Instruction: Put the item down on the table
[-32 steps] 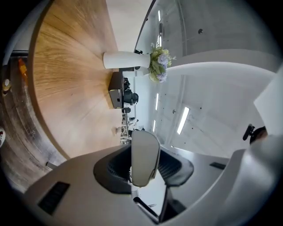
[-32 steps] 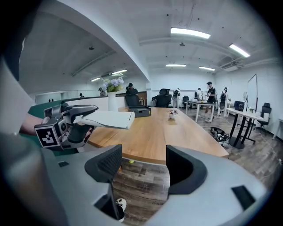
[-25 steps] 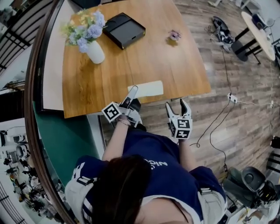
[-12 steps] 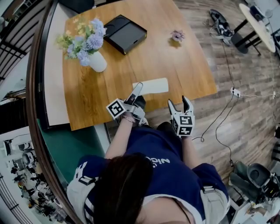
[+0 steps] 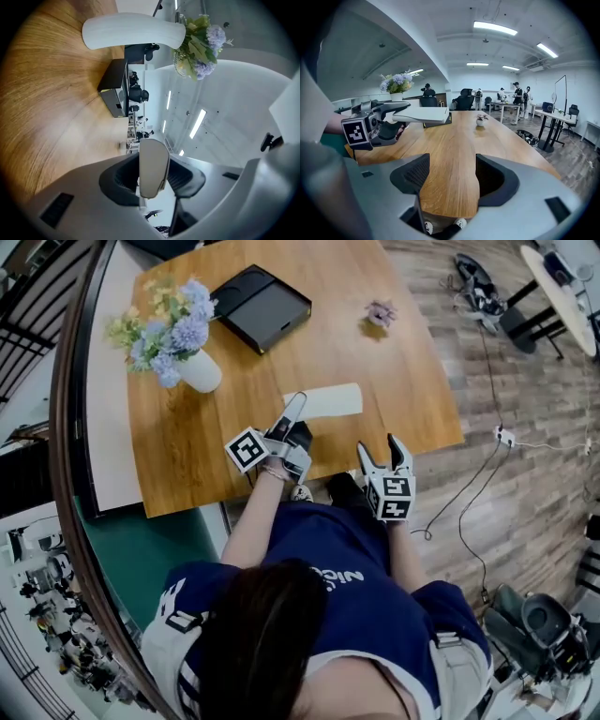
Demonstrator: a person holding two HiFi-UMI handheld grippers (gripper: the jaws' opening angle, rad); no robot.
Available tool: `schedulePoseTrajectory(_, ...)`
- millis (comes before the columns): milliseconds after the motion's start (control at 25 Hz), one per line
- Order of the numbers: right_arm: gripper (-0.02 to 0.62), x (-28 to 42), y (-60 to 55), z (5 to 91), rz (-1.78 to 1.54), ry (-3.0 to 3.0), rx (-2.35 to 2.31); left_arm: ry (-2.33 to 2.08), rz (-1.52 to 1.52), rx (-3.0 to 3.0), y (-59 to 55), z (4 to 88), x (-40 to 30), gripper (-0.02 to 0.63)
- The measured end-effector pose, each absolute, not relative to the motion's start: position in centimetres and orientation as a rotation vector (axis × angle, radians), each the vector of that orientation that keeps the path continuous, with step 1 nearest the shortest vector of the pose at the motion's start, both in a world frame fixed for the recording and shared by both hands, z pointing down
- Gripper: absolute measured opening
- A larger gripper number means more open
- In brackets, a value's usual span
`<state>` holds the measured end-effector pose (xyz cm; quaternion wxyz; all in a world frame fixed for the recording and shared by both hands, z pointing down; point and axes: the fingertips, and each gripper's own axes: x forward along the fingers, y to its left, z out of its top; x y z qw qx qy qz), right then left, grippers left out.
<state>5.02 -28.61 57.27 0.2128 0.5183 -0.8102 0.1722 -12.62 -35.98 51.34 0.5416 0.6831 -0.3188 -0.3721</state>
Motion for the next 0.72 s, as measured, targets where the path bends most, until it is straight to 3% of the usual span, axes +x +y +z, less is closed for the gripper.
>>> schedulePoseTrajectory(720, 0.295, 5.6, -33.4, 57.5, 0.476, -2.318, 1.276, -0.915, -0.795, 1.603, -46.0, 53.8, -10.9, 0.153)
